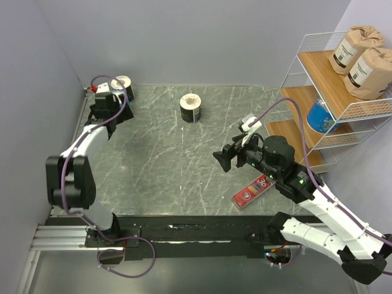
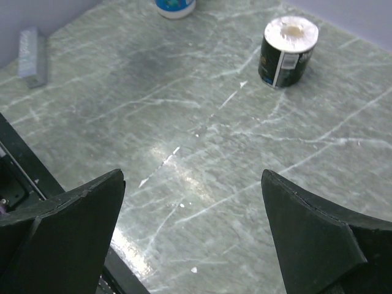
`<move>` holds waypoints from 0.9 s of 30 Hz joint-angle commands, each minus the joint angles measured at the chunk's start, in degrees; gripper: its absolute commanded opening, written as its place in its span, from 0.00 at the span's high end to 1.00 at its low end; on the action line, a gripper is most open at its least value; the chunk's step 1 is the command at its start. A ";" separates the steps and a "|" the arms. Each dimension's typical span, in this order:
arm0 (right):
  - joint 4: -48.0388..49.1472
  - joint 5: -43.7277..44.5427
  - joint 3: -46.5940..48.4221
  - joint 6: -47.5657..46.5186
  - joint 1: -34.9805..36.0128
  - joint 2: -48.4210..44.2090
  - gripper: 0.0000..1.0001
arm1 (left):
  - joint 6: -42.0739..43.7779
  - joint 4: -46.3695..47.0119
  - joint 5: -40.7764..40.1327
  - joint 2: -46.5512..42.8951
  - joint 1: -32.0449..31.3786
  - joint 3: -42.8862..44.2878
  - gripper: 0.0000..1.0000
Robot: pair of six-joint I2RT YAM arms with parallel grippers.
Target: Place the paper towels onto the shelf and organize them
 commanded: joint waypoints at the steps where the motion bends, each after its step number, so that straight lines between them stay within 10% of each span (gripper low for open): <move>1: 4.93 -1.79 -0.66 0.62 0.44 -1.15 0.00 | 5.25 8.85 2.16 7.28 0.10 5.12 0.04; 27: 9.58 2.43 1.80 -6.77 0.44 5.61 0.00 | 15.80 21.51 -6.63 27.86 0.10 13.22 0.03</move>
